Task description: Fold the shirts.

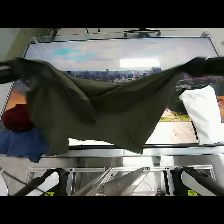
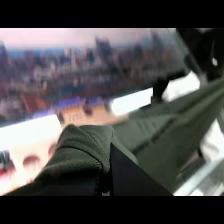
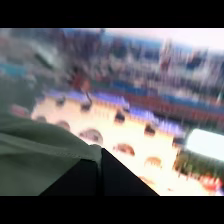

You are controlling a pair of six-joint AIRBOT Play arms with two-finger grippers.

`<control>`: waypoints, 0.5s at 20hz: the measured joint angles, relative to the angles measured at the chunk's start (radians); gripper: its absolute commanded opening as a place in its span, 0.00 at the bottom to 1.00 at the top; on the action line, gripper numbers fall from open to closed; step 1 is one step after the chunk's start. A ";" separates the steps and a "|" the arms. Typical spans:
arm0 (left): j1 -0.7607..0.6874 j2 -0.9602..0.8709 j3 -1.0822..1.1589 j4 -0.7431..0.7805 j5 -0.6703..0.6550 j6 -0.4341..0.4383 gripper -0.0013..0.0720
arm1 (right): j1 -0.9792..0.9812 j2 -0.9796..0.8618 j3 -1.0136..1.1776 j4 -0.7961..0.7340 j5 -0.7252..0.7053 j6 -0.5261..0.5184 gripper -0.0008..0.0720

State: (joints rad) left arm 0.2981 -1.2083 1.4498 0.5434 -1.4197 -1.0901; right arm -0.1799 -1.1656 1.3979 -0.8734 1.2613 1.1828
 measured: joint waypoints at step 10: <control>-0.117 -0.838 0.370 0.089 -0.082 -0.042 0.97 | 0.034 -0.415 -0.176 0.129 -0.400 -0.100 0.61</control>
State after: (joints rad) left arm 0.1814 -2.0464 1.8198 0.6327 -1.5013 -1.1316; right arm -0.1455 -1.5803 1.2221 -0.7441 0.8616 1.0828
